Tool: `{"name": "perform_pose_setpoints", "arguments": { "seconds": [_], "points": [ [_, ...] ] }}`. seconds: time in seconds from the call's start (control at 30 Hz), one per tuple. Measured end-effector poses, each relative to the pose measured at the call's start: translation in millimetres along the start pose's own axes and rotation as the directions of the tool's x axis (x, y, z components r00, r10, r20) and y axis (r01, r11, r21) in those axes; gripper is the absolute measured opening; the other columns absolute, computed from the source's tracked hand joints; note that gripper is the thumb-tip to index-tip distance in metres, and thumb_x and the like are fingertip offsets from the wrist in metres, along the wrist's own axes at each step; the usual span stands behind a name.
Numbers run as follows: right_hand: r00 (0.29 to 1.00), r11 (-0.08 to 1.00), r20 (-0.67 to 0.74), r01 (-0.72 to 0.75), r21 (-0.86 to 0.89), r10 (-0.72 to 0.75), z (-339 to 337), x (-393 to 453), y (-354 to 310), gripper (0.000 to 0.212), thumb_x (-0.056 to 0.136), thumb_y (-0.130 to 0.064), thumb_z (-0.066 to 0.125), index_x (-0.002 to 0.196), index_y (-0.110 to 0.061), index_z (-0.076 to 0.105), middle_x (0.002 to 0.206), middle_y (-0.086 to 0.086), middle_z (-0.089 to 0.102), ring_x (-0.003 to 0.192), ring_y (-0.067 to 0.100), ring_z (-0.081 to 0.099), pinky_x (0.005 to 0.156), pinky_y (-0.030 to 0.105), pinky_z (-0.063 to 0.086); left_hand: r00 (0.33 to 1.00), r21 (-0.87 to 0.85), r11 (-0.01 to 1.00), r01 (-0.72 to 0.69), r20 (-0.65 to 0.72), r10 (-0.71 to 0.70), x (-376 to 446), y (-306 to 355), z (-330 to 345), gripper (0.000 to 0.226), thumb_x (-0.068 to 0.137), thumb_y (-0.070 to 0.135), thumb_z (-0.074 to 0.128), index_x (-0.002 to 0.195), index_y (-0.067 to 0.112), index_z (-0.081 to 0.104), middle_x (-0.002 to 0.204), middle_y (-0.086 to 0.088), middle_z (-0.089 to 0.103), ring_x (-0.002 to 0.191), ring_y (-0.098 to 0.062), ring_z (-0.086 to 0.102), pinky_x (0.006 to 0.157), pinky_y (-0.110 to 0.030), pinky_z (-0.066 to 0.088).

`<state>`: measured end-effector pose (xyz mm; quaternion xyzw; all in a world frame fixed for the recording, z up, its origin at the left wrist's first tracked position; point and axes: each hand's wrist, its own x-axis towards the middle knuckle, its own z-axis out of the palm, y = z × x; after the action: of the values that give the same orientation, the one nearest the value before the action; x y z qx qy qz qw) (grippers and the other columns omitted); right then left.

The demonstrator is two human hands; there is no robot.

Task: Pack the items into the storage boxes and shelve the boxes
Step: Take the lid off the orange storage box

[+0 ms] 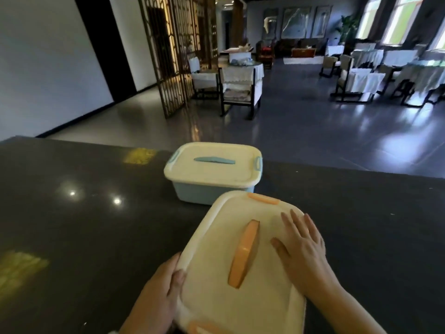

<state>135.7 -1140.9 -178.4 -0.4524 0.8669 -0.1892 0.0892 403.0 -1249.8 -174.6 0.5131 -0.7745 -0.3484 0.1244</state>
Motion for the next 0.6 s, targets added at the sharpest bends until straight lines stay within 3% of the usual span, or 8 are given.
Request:
{"name": "perform_pose_setpoints", "arguments": {
  "seconds": [0.07, 0.13, 0.23, 0.3, 0.37, 0.5, 0.6],
  "points": [
    [0.999, 0.999, 0.011, 0.038, -0.006, -0.038, 11, 5, -25, 0.073, 0.092, -0.062, 0.026, 0.152, -0.032, -0.005, 0.159, -0.009, -0.009, 0.145, 0.015, -0.013, 0.117, 0.042, -0.002, 1.0, -0.016, 1.0, 0.008, -0.011, -0.008, 0, -23, -22, 0.044, 0.101, 0.038, 0.036, 0.145, 0.036, 0.032, 0.135, 0.021, 0.038, 0.116, 0.002, 0.039, 0.1, -0.02, 0.03],
    [0.997, 0.997, -0.013, 0.078, -0.03, -0.078, 20, 9, -52, 0.073, 0.09, -0.064, 0.025, 0.152, -0.032, 0.001, 0.159, -0.009, -0.002, 0.142, 0.018, 0.002, 0.116, 0.043, 0.012, 1.0, -0.022, 1.0, 0.011, -0.028, -0.011, 4, -50, -48, 0.042, 0.1, 0.038, 0.037, 0.142, 0.037, 0.036, 0.125, 0.023, 0.039, 0.104, 0.006, 0.04, 0.091, -0.018, 0.031],
    [0.991, 0.988, -0.075, 0.1, -0.114, -0.109, 39, 9, -96, 0.066, 0.091, -0.063, 0.021, 0.15, -0.033, 0.013, 0.157, -0.006, 0.015, 0.126, 0.018, 0.015, 0.108, 0.039, 0.024, 0.996, -0.015, 1.0, 0.012, -0.084, -0.013, 16, -91, -89, 0.038, 0.099, 0.041, 0.037, 0.136, 0.035, 0.043, 0.124, 0.014, 0.046, 0.089, 0.01, 0.042, 0.079, -0.018, 0.034],
    [0.991, 0.99, -0.085, 0.094, -0.106, -0.103, 58, 4, -130, 0.059, 0.094, -0.057, 0.021, 0.149, -0.034, 0.018, 0.156, -0.007, 0.018, 0.131, 0.018, 0.011, 0.11, 0.041, 0.02, 0.989, -0.043, 0.999, 0.03, -0.145, -0.036, 20, -117, -115, 0.038, 0.098, 0.043, 0.04, 0.134, 0.031, 0.045, 0.123, 0.008, 0.046, 0.086, 0.006, 0.044, 0.07, -0.015, 0.034],
    [0.996, 0.999, -0.081, 0.046, -0.011, -0.047, 74, -1, -161, 0.054, 0.098, -0.049, 0.025, 0.15, -0.033, 0.019, 0.159, -0.008, 0.009, 0.142, 0.018, 0.0, 0.115, 0.044, 0.01, 0.978, -0.081, 0.995, 0.057, -0.197, -0.072, 21, -139, -138, 0.044, 0.096, 0.045, 0.041, 0.136, 0.026, 0.043, 0.125, 0.004, 0.043, 0.087, 0.001, 0.045, 0.067, -0.015, 0.034],
    [0.993, 0.996, -0.102, -0.055, 0.065, 0.061, 108, -14, -228, 0.055, 0.1, -0.042, 0.026, 0.152, -0.028, 0.015, 0.161, -0.003, -0.001, 0.146, 0.021, -0.01, 0.119, 0.046, 0.007, 0.974, -0.191, 0.979, 0.069, -0.199, -0.107, 12, -188, -173, 0.056, 0.094, 0.052, 0.043, 0.141, 0.023, 0.034, 0.139, -0.001, 0.043, 0.113, -0.011, 0.049, 0.093, -0.027, 0.042],
    [0.981, 0.99, -0.143, -0.122, 0.065, 0.13, 129, -26, -272, 0.054, 0.1, -0.041, 0.026, 0.15, -0.025, 0.019, 0.161, 0.002, 0.002, 0.144, 0.026, -0.006, 0.117, 0.046, 0.009, 0.974, -0.249, 0.968, 0.037, -0.207, -0.091, 11, -216, -186, 0.061, 0.096, 0.046, 0.045, 0.148, 0.02, 0.028, 0.147, -0.002, 0.037, 0.13, -0.016, 0.042, 0.108, -0.031, 0.033]
  ]
}}
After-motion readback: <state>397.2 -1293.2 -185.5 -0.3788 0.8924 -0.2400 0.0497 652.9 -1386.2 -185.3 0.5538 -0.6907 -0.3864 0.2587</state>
